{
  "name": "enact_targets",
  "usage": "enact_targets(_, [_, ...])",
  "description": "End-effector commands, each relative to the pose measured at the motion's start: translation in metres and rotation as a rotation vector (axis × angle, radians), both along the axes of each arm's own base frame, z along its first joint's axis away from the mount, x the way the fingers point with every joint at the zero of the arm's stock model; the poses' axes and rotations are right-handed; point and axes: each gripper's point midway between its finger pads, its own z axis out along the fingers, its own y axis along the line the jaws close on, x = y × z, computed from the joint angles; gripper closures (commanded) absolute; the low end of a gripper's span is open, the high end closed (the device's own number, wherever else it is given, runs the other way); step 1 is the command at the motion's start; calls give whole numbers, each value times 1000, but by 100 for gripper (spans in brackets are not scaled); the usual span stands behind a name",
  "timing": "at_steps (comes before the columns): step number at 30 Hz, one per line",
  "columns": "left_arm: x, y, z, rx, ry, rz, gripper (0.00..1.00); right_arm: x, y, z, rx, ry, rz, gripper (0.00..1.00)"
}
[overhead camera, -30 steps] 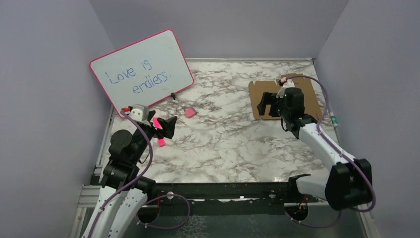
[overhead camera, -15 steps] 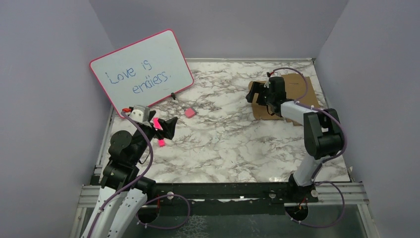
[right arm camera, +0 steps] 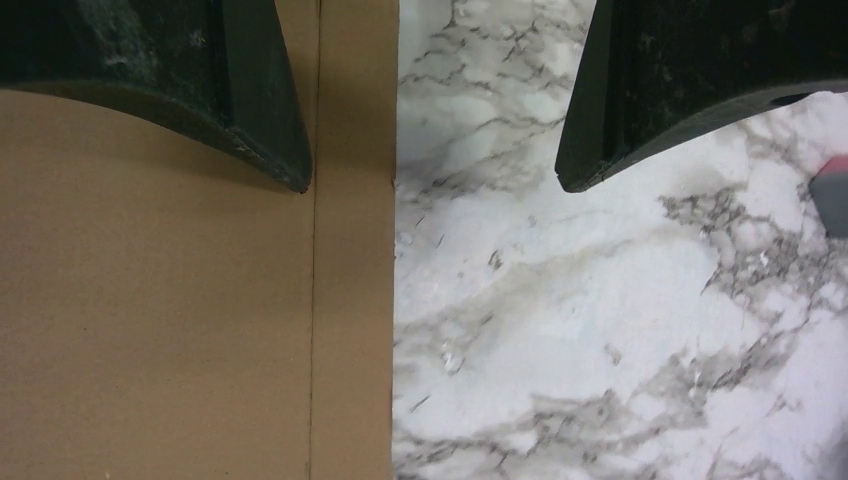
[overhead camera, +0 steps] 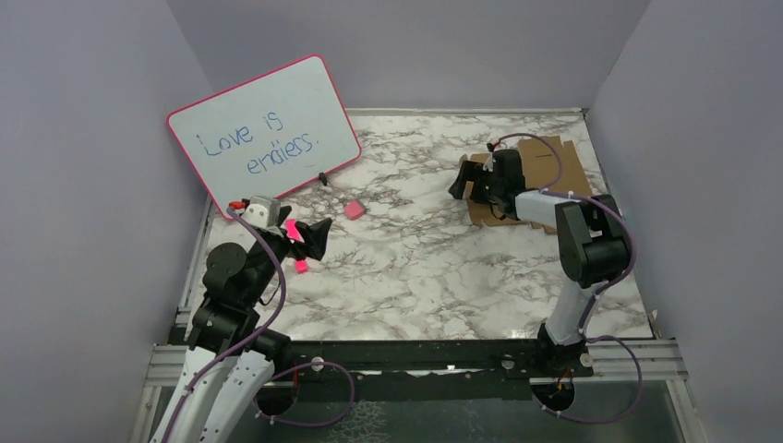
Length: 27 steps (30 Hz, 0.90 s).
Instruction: Fold the paper box
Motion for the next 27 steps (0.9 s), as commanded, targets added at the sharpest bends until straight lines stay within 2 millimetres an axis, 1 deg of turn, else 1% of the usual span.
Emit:
enact_targets(1, [0,-4,-4,10,3,-24,1,-57,31,-17,52,99,114,2])
enact_targets(4, [0,-5,-4,10,2,-28,1,-91,49,-21,52,129,174,2])
enact_targets(7, [0,-6,-5,11,5,-31,1,-133,67,-25,55,166,238,2])
enact_targets(10, [0,-6,-5,11,7,-32,1,-175,84,-23,63,195,298,2])
enact_targets(12, [0,-6,-5,11,8,-33,1,-206,93,-23,63,219,341,2])
enact_targets(15, [1,-7,-7,12,15,-34,1,-249,105,-19,68,253,397,3])
enact_targets(17, [2,-7,-8,13,20,-36,1,-270,108,-14,74,268,420,2])
enact_targets(19, [3,-8,-9,16,28,-40,1,-282,109,-4,72,261,432,2])
enact_targets(21, [3,-9,-10,18,33,-43,1,-278,109,10,77,216,427,2])
enact_targets(23, [3,-9,-10,17,35,-42,1,-261,109,26,55,131,405,2])
enact_targets(25, [5,-8,-12,19,42,-34,1,-240,115,41,36,45,382,1])
enact_targets(27, [7,-9,-15,24,57,-32,1,-213,125,56,15,-51,355,0])
